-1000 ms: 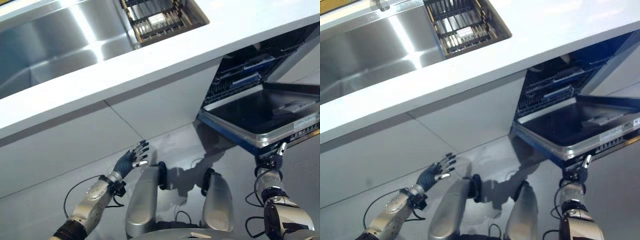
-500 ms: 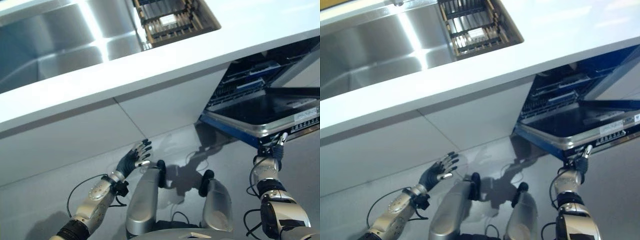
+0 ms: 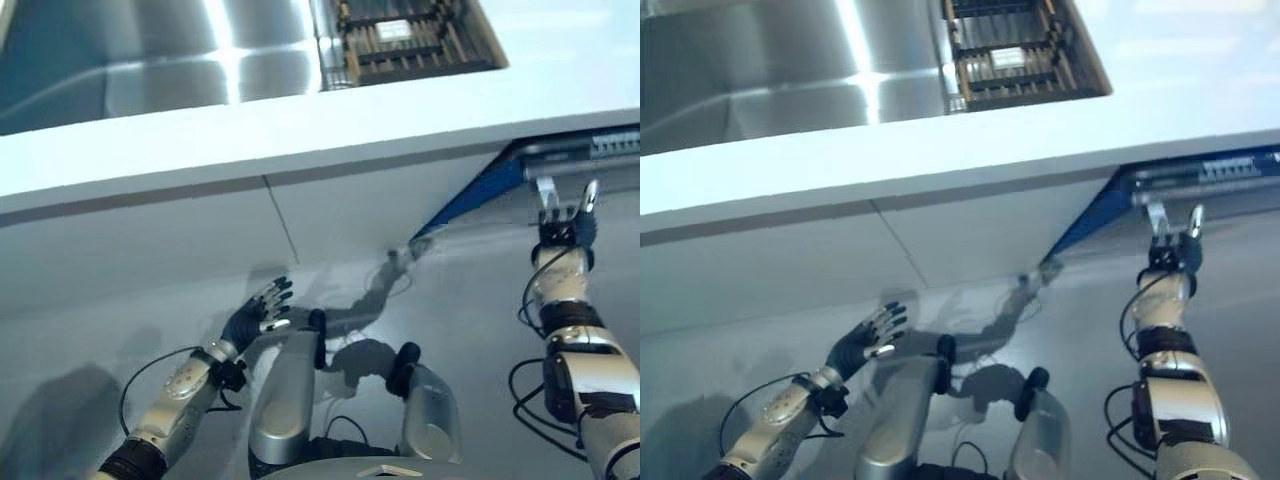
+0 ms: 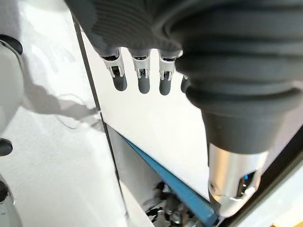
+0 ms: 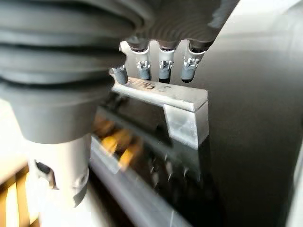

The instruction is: Pick up plates and place into dishwasher.

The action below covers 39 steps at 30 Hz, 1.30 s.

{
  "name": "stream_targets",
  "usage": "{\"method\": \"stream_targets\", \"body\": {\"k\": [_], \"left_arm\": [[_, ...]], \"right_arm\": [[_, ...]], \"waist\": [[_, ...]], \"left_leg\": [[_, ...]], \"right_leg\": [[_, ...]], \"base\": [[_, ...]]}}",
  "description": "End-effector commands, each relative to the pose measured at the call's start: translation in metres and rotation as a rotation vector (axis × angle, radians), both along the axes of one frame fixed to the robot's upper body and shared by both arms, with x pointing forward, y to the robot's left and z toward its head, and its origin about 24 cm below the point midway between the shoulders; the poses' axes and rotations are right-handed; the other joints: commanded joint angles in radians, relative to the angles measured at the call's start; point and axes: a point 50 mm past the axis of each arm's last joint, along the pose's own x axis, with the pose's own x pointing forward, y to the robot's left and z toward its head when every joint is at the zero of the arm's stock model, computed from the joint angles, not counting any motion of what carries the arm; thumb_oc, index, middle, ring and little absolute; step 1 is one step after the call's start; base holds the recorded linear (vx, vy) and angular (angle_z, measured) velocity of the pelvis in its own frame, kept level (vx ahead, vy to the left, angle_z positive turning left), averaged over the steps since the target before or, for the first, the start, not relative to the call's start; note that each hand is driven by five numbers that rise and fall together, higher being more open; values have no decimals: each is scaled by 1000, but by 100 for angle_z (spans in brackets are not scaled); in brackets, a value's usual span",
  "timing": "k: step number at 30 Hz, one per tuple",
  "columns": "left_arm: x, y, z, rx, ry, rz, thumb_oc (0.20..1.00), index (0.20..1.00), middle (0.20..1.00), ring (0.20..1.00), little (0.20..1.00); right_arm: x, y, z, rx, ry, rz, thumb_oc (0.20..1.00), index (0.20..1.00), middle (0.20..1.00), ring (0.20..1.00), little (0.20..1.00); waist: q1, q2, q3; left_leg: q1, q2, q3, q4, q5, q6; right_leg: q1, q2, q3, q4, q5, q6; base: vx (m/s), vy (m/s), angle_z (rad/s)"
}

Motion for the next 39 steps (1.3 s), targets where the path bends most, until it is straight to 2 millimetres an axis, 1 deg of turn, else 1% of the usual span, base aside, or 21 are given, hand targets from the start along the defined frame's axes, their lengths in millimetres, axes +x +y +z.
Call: {"method": "stream_targets", "body": {"k": [1,4,5,7,9,10,11,15,17,18,20,22,23,24,27,29,31,33,37,38,39], "left_arm": [[-3,1,19,-49,-78,-6,1000,1000,1000,1000,1000],[-2,2,22,-45,-92,3,1000,1000,1000,1000,1000],[-2,3,23,-45,-94,6,1000,1000,1000,1000,1000],[-2,6,25,-47,-99,10,1000,1000,1000,1000,1000],[-3,9,26,-46,-99,5,1000,1000,1000,1000,1000],[-4,10,25,-43,-97,2,1000,1000,1000,1000,1000],[-5,11,24,-37,-97,-1,1000,1000,1000,1000,1000],[-10,12,23,-33,-100,-3,1000,1000,1000,1000,1000],[-12,12,23,-34,-105,0,1000,1000,1000,1000,1000],[-13,11,22,-37,-112,14,1000,1000,1000,1000,1000],[-14,12,21,-44,-119,36,1000,1000,1000,1000,1000],[-15,11,21,-63,-132,62,1000,1000,1000,1000,1000],[-15,12,21,-71,-135,75,1000,1000,1000,1000,1000],[-15,12,21,-75,-144,84,1000,1000,1000,1000,1000],[-18,9,19,-103,-164,118,1000,1000,1000,1000,1000],[-18,9,19,-112,-172,141,1000,1000,1000,1000,1000],[-18,6,18,-113,-181,161,1000,1000,1000,1000,1000],[-19,5,18,-114,-193,175,1000,1000,1000,1000,1000],[-16,3,24,-107,-227,199,1000,1000,1000,1000,1000],[-14,3,26,-105,-236,208,1000,1000,1000,1000,1000],[-13,4,28,-105,-250,214,1000,1000,1000,1000,1000]], "right_arm": [[12,-10,80,-200,-202,43,1000,1000,1000,1000,1000],[14,-13,95,-199,-243,59,1000,1000,1000,1000,1000],[13,-14,97,-199,-255,59,1000,1000,1000,1000,1000],[12,-18,102,-209,-276,62,1000,1000,1000,1000,1000],[10,-24,103,-212,-269,57,1000,1000,1000,1000,1000],[9,-26,100,-210,-259,56,1000,1000,1000,1000,1000],[8,-27,97,-206,-250,59,1000,1000,1000,1000,1000],[5,-28,81,-199,-213,65,1000,1000,1000,1000,1000],[5,-26,76,-227,-185,58,1000,1000,1000,1000,1000],[4,-24,73,-259,-186,43,1000,1000,1000,1000,1000],[2,-19,71,-292,-194,21,1000,1000,1000,1000,1000],[0,-6,68,-315,-228,10,1000,1000,1000,1000,1000],[-2,0,62,-314,-239,19,1000,1000,1000,1000,1000],[-5,6,54,-323,-236,33,1000,1000,1000,1000,1000],[-13,33,30,-352,-219,96,1000,1000,1000,1000,1000],[-21,49,14,-371,-205,153,1000,1000,1000,1000,1000],[-31,65,0,-428,-186,194,1000,1000,1000,1000,1000],[-46,75,-13,-518,-156,232,1000,1000,1000,1000,1000],[-68,86,-25,-684,-108,265,1000,1000,1000,1000,1000],[-73,87,-27,-700,-111,266,1000,1000,1000,1000,1000],[-77,89,-30,-679,-126,279,1000,1000,1000,1000,1000]], "waist": [[38,10,-33],[51,11,-28],[53,11,-31],[67,7,-34],[73,3,-38],[77,1,-38],[78,-4,-45],[75,-17,-62],[70,-20,-69],[64,-23,-76],[53,-28,-92],[35,-31,-106],[24,-32,-115],[13,-33,-124],[-24,-36,-155],[-44,-41,-177],[-66,-49,-204],[-86,-53,-237],[-118,-57,-288],[-126,-57,-298],[-133,-56,-308]], "left_leg": [[72,-14,-7,-75,-52,8],[73,-12,-18,-95,-37,0],[82,-13,-32,-97,-56,-7],[79,-11,-38,-108,-50,-14],[80,-7,-42,-117,-47,-18],[76,-4,-30,-123,-28,-14],[89,-2,-42,-128,-49,-20],[122,9,-37,-157,-42,-21],[138,10,-35,-166,-42,-22],[147,14,-17,-178,-20,-19],[171,16,-11,-199,-16,-21],[190,14,-5,-215,-14,-21],[201,13,-3,-223,-14,-21],[212,10,-1,-231,-15,-19],[247,8,16,-255,-13,-15],[269,5,26,-278,-10,-13],[290,6,37,-303,-1,-14],[309,6,47,-327,9,-16],[338,2,68,-367,20,-15],[347,0,73,-378,22,-15],[355,-2,76,-390,25,-16]], "right_leg": [[-56,15,-30,95,92,-15],[-48,23,-35,81,84,-18],[-39,30,-23,81,64,-7],[-28,34,-37,65,57,-9],[-20,34,-50,57,53,-11],[-22,27,-72,52,69,-22],[-13,33,-59,56,54,-9],[9,34,-65,38,66,-7],[20,34,-63,29,72,-4],[29,31,-77,10,89,-16],[45,33,-72,-11,97,-12],[59,40,-57,-34,103,-9],[65,44,-48,-45,105,-7],[71,48,-37,-54,108,-4],[85,58,-7,-74,114,2],[102,68,6,-102,118,5],[119,78,17,-130,124,9],[134,87,25,-155,125,12],[151,93,32,-183,131,21],[156,95,34,-189,132,23],[163,98,35,-199,131,25]], "base": [[36,2,40],[52,-15,10],[93,-46,-1],[55,-48,4],[-9,-35,14],[50,-47,18],[60,-47,12],[84,-25,-2],[34,22,-2],[10,41,-3],[44,45,-5],[51,57,-9],[42,68,-13],[42,81,-13],[44,80,-10],[37,47,-27],[30,22,-25],[28,24,-22],[1,30,-21],[-2,22,-22],[-8,10,-22]]}}
